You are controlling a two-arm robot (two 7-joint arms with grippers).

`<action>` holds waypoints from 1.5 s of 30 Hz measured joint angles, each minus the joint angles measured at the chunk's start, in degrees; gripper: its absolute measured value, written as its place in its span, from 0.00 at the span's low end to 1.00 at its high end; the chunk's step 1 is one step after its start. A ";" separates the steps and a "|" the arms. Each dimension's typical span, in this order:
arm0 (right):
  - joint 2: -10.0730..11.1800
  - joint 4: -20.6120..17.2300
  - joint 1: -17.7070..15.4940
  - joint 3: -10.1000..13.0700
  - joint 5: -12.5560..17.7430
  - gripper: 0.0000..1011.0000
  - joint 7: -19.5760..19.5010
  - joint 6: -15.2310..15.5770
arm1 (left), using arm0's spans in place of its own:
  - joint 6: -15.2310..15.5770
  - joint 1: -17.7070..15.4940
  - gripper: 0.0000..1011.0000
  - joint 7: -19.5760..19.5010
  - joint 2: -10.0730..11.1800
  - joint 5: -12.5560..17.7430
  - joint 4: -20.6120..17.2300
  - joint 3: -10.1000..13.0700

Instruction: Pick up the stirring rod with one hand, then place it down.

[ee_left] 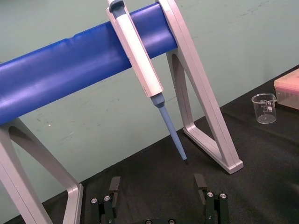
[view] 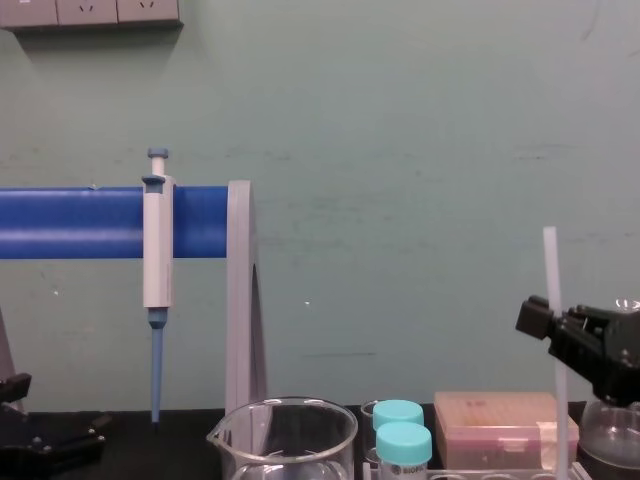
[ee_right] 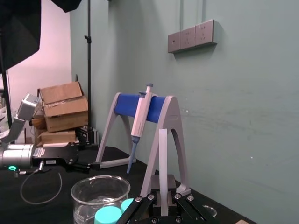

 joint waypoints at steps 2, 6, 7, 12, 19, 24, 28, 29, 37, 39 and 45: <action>-0.18 0.43 0.09 -0.10 -0.18 0.07 0.01 -0.06 | 0.00 0.00 0.99 0.00 0.00 0.00 0.00 0.00; -0.59 1.73 0.28 -0.42 -0.71 0.07 -0.03 -0.01 | 0.00 0.00 0.99 0.00 0.00 0.00 0.00 0.00; -0.69 2.04 0.30 -0.47 -0.79 0.07 -0.08 0.22 | 0.00 0.00 0.99 0.00 0.00 0.00 0.00 0.00; -0.88 2.62 0.26 -0.70 -1.10 0.07 -0.42 0.83 | 0.00 0.00 0.99 0.00 0.00 0.00 0.00 0.00; -1.00 3.36 -0.11 -1.19 -2.38 0.07 -1.38 1.43 | 0.00 0.00 0.99 0.00 0.00 0.00 0.00 0.00; -1.07 3.45 -0.36 -1.23 -3.00 0.07 -1.84 1.52 | 0.00 0.00 0.99 0.00 0.00 0.00 0.00 0.00; -1.18 3.40 -0.52 -1.20 -3.42 0.07 -2.31 1.51 | 0.00 0.00 0.99 0.00 0.00 0.00 0.00 0.00; -1.17 3.38 -0.52 -1.20 -3.41 0.07 -2.30 1.51 | 0.00 0.00 0.99 0.00 0.00 0.00 0.00 0.00; -1.14 3.33 -0.50 -1.16 -3.26 0.07 -2.27 1.49 | 0.00 0.00 0.99 0.00 0.00 0.00 0.00 0.00; -1.13 3.33 -0.50 -1.15 -3.23 0.10 -2.27 1.49 | 0.00 0.00 0.99 0.00 0.00 0.00 0.00 0.00; -1.10 3.29 -0.47 -1.14 -3.17 0.27 -2.21 1.49 | 0.00 0.00 0.99 0.00 0.00 0.00 0.00 0.00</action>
